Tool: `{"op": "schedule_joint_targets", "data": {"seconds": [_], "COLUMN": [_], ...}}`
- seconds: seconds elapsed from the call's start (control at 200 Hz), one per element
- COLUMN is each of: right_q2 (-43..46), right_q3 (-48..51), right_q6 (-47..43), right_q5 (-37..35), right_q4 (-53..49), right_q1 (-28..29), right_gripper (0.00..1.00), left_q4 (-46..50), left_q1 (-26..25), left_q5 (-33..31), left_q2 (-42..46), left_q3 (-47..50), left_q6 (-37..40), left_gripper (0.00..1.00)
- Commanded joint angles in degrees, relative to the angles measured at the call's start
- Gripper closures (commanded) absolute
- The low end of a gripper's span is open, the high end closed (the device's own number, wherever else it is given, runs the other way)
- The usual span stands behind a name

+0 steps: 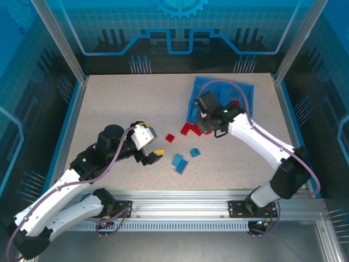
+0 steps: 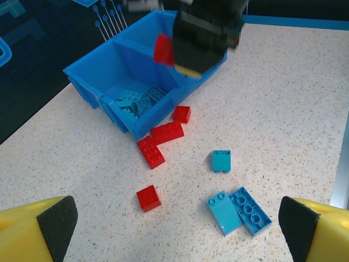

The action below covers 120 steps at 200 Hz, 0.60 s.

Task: Sort the legos into containers by color

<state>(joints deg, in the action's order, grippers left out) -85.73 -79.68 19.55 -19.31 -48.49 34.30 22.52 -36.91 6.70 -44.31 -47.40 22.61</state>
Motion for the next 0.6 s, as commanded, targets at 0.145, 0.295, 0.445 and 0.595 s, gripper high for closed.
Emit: {"op": "schedule_joint_targets", "data": {"seconds": [0.145,0.295,0.445,0.595], "right_q2": [-5.54,-19.22,-32.88,-39.63], "right_q3": [-6.74,-17.26,-29.84,-37.76], "right_q6": [3.54,5.50,5.53,7.44], "right_q5": [1.82,4.30,4.33,6.02], "right_q4": [3.96,1.34,-4.35,-9.21], "right_q1": [-19.68,-27.97,-30.40,-32.36], "right_gripper": [0.78,0.78,0.75,0.60], "left_q4": [-4.12,-0.52,3.31,5.24], "left_q1": [0.33,0.41,0.38,0.36], "left_q5": [2.33,1.45,-1.05,-5.08], "left_q2": [-2.17,-2.18,-1.72,-1.90], "left_q3": [-0.78,-2.89,-5.31,-7.00], "left_q6": [-1.27,-3.97,-6.92,-11.24], "left_gripper": [0.01,0.01,0.01,0.01]}}
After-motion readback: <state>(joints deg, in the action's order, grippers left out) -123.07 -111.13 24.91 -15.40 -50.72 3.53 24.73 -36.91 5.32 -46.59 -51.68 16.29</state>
